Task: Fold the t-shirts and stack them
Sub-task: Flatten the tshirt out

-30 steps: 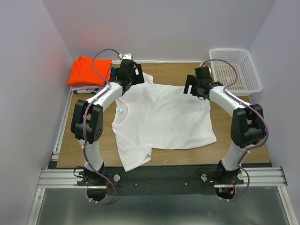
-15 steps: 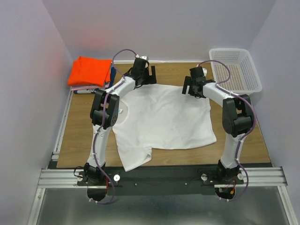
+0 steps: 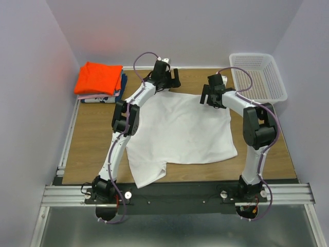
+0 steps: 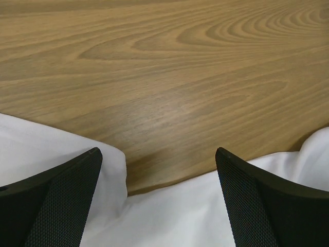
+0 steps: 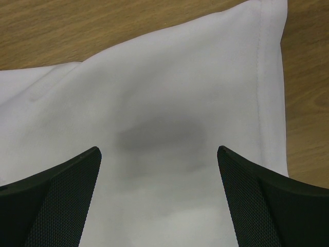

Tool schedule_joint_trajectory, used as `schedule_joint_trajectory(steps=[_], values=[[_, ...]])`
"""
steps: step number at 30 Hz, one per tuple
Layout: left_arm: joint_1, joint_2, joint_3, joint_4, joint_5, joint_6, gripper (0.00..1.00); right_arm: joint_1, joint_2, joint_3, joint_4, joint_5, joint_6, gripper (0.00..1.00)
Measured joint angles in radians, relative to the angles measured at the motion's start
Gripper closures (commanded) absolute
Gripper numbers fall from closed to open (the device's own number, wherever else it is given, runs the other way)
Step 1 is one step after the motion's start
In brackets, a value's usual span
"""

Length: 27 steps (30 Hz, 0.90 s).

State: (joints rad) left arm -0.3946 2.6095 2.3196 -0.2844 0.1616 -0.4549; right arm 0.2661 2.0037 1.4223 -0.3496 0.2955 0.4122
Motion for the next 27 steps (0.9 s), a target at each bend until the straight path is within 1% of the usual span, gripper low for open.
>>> schedule_joint_trajectory(steps=[3,10,15,16,18,19,20,21,24,27], values=[[0.006,0.035,0.019,0.006,0.009,-0.014,0.02,0.000,0.000,0.000,0.000,0.000,0.000,0.00],[0.021,0.037,0.029,0.004,0.014,-0.038,0.02,-0.002,-0.011,0.000,-0.001,-0.002,-0.007,0.00],[0.025,-0.005,0.021,-0.028,0.000,-0.038,0.02,-0.002,-0.087,-0.011,-0.002,-0.031,-0.023,0.00],[0.025,-0.044,-0.018,-0.032,-0.013,-0.035,0.02,-0.002,-0.115,-0.023,-0.001,-0.043,-0.024,0.00],[0.025,-0.168,-0.124,-0.054,-0.046,-0.027,0.02,-0.002,-0.174,-0.049,0.000,-0.063,-0.024,0.00],[0.024,-0.231,-0.183,-0.040,-0.059,-0.024,0.02,-0.002,-0.212,-0.071,0.004,-0.075,-0.024,0.00],[0.023,-0.332,-0.270,-0.037,-0.085,-0.024,0.02,-0.002,-0.238,-0.087,0.006,-0.080,-0.023,0.00],[0.021,-0.402,-0.328,-0.032,-0.104,-0.024,0.02,-0.002,-0.272,-0.113,0.008,-0.084,-0.021,0.00],[0.013,-0.692,-0.583,0.032,-0.175,-0.025,0.02,-0.002,-0.348,-0.197,0.018,-0.094,-0.016,0.00],[0.005,-0.931,-0.822,0.121,-0.234,-0.032,0.02,-0.002,-0.399,-0.280,0.021,-0.113,-0.011,0.00]])
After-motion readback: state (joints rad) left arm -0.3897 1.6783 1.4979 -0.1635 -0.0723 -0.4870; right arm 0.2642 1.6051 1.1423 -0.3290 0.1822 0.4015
